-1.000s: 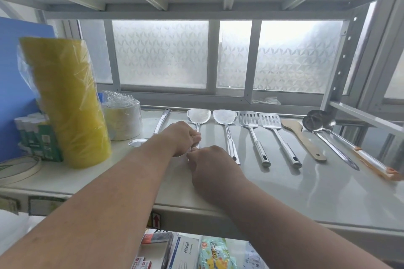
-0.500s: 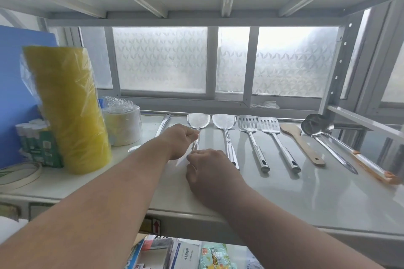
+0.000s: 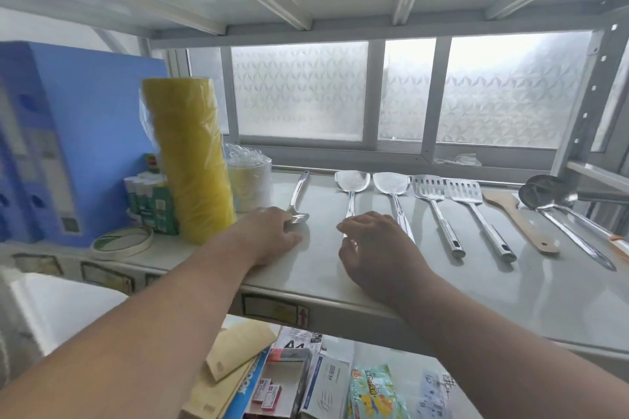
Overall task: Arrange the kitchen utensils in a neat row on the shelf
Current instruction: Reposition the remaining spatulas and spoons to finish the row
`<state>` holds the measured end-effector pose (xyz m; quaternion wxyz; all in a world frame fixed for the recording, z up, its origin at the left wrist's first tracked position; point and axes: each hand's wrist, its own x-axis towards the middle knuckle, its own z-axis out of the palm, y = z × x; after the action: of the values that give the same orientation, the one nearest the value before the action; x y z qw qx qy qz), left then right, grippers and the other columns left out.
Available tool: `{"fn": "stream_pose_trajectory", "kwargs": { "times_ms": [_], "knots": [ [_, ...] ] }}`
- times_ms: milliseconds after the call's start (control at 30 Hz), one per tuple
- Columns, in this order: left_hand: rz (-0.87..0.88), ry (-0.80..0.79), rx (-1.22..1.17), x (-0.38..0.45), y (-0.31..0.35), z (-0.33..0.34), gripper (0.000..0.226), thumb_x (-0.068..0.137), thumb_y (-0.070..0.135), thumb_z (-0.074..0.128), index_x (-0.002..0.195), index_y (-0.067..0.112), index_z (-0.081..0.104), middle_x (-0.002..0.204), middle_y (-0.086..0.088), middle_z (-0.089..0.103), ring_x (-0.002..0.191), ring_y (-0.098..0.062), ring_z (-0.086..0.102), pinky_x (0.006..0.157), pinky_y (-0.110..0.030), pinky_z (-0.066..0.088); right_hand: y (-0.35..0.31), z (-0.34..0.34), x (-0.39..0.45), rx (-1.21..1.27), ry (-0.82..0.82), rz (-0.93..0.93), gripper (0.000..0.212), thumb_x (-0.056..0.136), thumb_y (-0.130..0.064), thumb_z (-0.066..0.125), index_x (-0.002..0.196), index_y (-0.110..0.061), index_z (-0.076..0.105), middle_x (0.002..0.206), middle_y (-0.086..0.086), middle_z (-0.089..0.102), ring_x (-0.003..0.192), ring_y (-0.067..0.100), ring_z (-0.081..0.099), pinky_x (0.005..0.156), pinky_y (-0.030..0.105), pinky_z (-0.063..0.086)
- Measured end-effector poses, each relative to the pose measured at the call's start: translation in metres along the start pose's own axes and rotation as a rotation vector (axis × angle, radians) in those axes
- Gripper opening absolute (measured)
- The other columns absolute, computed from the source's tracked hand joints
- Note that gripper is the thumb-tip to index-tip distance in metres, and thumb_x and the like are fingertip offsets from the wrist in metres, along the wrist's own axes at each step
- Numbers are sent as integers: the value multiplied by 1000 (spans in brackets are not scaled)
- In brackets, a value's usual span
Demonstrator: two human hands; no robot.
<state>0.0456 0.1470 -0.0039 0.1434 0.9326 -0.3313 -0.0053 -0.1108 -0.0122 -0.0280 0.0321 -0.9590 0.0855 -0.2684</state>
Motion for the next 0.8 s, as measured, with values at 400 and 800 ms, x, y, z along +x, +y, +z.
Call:
{"fn": "stream_pose_trajectory", "kwargs": {
  "times_ms": [400,800],
  "knots": [
    [123,501,338,-63,-4,-3,40,100,10,47,128,30,68,99,-3,76,91,-34,74,68,-34,44,-4,-6,-13,-77,147,-84,50,85,-20,62,134,-15,63,138,1,64,125,24,58,106,40,44],
    [85,556,-1108,-91,-9,-53,8,99,15,73,102,13,80,86,-1,82,81,-16,73,69,-23,55,-1,-54,-6,-147,302,-66,74,94,-33,64,159,-16,33,165,1,32,151,22,33,118,42,29]
  ]
}}
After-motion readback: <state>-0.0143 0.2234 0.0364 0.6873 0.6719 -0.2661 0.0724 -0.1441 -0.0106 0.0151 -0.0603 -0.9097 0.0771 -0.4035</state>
